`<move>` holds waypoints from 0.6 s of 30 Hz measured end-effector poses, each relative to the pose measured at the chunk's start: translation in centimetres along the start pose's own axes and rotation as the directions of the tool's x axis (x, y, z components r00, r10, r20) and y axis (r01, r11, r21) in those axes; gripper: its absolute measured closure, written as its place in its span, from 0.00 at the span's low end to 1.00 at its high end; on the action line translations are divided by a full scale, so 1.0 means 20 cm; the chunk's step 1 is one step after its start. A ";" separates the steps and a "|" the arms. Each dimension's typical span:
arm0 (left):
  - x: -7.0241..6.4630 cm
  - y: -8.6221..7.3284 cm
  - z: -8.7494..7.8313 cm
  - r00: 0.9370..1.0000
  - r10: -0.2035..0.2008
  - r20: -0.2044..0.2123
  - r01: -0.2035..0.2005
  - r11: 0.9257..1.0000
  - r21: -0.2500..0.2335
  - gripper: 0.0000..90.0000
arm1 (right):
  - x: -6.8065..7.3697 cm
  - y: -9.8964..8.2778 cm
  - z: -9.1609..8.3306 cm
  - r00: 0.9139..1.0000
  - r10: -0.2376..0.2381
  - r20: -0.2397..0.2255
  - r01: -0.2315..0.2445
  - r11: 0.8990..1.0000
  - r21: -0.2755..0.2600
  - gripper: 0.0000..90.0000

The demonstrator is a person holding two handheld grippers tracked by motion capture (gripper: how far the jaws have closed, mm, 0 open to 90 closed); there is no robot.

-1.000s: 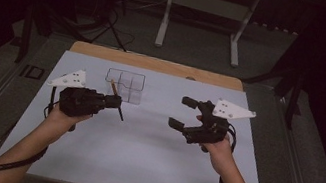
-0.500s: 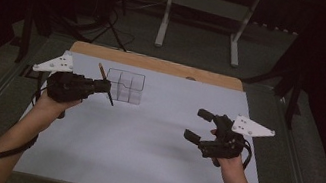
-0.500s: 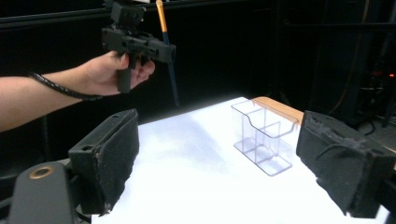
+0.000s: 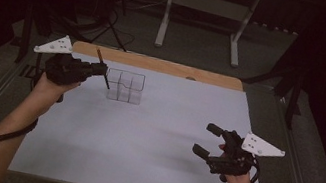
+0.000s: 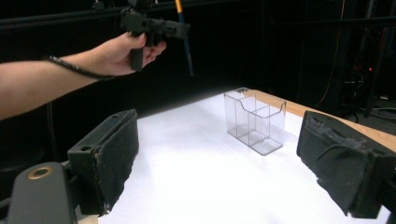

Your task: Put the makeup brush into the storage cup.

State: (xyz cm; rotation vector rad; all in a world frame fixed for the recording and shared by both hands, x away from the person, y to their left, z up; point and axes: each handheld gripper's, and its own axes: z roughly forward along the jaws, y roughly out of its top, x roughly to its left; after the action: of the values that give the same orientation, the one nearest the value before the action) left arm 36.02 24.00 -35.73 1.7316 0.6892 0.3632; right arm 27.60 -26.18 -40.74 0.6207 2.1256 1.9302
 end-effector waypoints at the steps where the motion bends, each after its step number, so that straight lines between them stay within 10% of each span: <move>1: 0.00 0.00 0.00 1.000 0.000 0.000 0.000 1.000 0.000 0.94 | 0.00 0.00 0.00 1.000 0.000 0.000 0.000 1.000 0.000 0.14; 18: 0.16 0.08 0.11 0.996 0.008 -0.092 -0.011 1.000 -0.027 0.94 | -0.01 -0.01 -0.06 1.000 0.014 0.011 -0.014 0.999 -0.033 0.15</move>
State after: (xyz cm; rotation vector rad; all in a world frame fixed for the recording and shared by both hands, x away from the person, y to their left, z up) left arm 40.09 24.10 -35.17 1.7006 0.7392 0.4590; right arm 27.22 -27.36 -40.83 0.6399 2.0844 1.9602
